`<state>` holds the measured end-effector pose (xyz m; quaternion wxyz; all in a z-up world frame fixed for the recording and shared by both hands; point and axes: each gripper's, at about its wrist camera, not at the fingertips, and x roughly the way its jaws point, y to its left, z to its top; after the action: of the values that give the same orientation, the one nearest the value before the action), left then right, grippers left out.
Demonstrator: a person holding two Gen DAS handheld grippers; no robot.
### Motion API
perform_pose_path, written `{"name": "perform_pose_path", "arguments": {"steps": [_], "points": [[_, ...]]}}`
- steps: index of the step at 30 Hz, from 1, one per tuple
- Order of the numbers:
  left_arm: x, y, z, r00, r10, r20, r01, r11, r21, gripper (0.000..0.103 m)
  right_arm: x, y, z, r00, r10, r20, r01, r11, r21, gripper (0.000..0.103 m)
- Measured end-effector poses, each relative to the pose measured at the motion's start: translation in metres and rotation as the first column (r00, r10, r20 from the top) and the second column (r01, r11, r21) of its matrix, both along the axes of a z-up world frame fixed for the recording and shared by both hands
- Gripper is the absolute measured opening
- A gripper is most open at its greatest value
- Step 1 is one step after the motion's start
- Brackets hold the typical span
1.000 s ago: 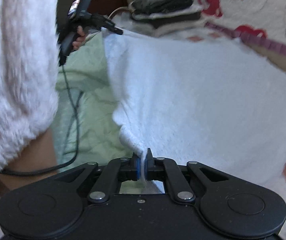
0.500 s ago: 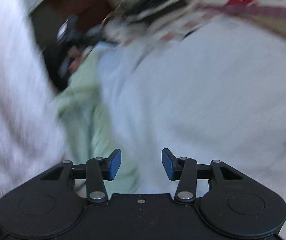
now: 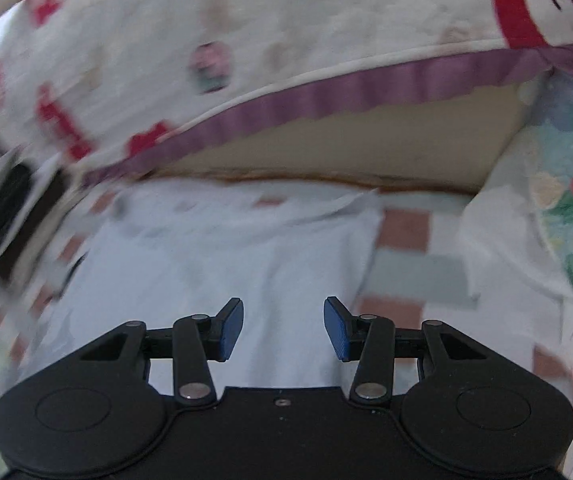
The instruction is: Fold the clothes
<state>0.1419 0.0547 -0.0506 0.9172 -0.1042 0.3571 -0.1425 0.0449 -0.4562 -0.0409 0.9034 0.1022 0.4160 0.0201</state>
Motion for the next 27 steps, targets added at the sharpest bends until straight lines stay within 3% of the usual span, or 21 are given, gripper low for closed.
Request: {"name": "perform_pose_path", "arguments": {"steps": [1,2,5,8,15,20,27], "points": [[0.017,-0.002,-0.010,1.000,-0.005,-0.028,0.002,0.995,-0.096,0.055,0.012,-0.006,-0.004,1.000,-0.028,0.007,0.028,0.999,-0.017,0.050],[0.032,-0.008,-0.019,0.999,0.001,-0.054,-0.009,0.990,-0.144,0.055,0.024,-0.009,-0.010,0.999,-0.046,0.016,0.046,0.998,-0.048,0.050],[0.066,-0.029,-0.040,0.986,0.075,-0.148,-0.099,0.982,-0.163,0.055,0.045,-0.029,-0.026,0.993,-0.110,0.041,0.113,0.989,-0.100,0.050],[0.093,-0.047,-0.056,0.979,0.131,-0.159,-0.148,0.983,-0.106,0.055,0.054,-0.044,-0.046,0.986,-0.160,0.041,0.162,0.985,-0.058,0.050],[0.138,-0.060,-0.083,0.976,0.190,-0.105,-0.193,0.981,-0.019,0.055,0.078,-0.043,-0.083,0.994,-0.091,0.062,0.093,0.995,-0.030,0.050],[0.154,-0.082,-0.090,0.991,0.130,-0.044,-0.124,0.987,0.106,0.056,0.106,-0.044,-0.109,0.993,-0.090,0.073,0.095,0.994,-0.060,0.049],[0.178,-0.088,-0.101,0.988,0.128,-0.085,-0.113,0.980,0.165,0.060,0.134,-0.042,-0.133,0.993,-0.034,0.117,0.044,0.996,-0.081,0.050]]}}
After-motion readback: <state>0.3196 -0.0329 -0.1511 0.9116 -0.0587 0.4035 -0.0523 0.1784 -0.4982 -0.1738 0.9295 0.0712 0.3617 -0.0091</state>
